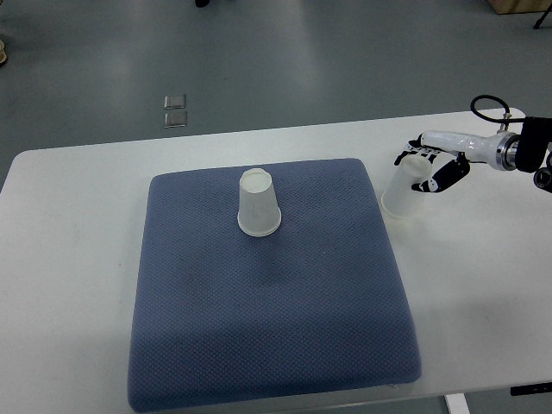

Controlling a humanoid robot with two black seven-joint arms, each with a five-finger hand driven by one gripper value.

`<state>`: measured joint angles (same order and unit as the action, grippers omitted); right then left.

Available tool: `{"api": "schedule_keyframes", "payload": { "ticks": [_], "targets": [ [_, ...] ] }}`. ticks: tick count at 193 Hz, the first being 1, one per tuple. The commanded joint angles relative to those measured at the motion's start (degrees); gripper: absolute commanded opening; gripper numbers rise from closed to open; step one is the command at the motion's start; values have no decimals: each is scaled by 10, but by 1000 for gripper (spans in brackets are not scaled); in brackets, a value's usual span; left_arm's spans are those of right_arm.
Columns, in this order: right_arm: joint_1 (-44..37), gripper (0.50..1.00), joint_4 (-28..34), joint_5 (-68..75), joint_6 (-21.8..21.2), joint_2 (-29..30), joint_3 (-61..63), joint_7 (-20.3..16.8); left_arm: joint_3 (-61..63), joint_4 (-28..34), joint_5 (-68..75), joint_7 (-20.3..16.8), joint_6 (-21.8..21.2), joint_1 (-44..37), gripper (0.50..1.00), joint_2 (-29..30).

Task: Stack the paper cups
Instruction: 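Lift the cup and carry it over the cup on the pad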

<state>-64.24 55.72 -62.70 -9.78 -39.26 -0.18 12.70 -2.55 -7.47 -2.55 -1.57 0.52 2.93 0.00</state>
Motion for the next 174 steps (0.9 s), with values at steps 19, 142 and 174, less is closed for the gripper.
{"api": "schedule_keyframes", "payload": {
  "ticks": [19, 142, 174],
  "targets": [
    [-74, 654, 4, 15, -41, -10, -3, 0, -1, -1, 0, 0, 0, 1, 1000, 0],
    [-273, 656, 23, 113, -99, 154, -94, 0, -2, 0, 0, 0, 0, 0, 1000, 0],
    [-308, 660, 19, 130, -101, 208, -133, -4, -2, 2, 0, 0, 0, -2, 1000, 0]
  ]
}}
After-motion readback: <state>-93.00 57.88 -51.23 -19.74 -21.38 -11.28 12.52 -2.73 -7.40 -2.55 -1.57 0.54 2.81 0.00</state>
